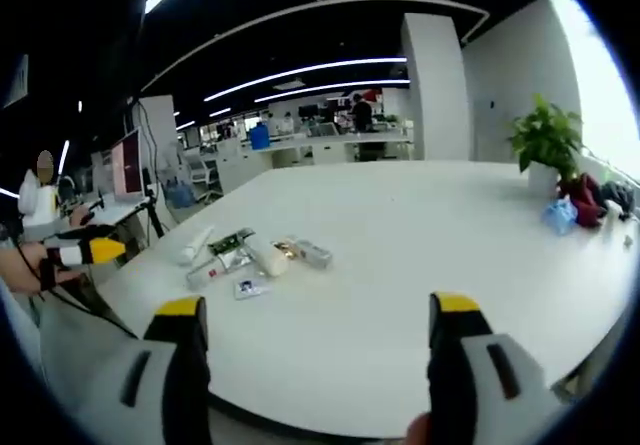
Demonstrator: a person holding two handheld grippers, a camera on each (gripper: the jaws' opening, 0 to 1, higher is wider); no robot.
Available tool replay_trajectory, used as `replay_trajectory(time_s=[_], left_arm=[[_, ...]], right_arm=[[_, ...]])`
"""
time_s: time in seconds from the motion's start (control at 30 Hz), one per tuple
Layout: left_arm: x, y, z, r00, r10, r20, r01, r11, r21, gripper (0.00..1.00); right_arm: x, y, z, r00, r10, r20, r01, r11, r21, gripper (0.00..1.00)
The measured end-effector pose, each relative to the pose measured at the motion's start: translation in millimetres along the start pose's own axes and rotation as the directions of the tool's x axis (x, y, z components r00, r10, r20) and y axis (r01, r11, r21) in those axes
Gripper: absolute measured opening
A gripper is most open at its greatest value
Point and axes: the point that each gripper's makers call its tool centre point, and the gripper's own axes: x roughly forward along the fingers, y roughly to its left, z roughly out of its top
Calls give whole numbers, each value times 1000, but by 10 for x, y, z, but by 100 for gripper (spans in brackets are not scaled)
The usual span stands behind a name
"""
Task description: Arrange the skincare products in the storage area until every visible bottle or jar stands upright without overlapping.
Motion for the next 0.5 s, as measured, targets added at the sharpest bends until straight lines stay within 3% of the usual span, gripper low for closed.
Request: replay_trajectory(time_s=[0.5], left_arm=[[15,-10,-10,1000,-4,-8,4,1000,8,95]], right_arm=[[7,-2,-4,1000,5,-2,-5,1000,9,92]])
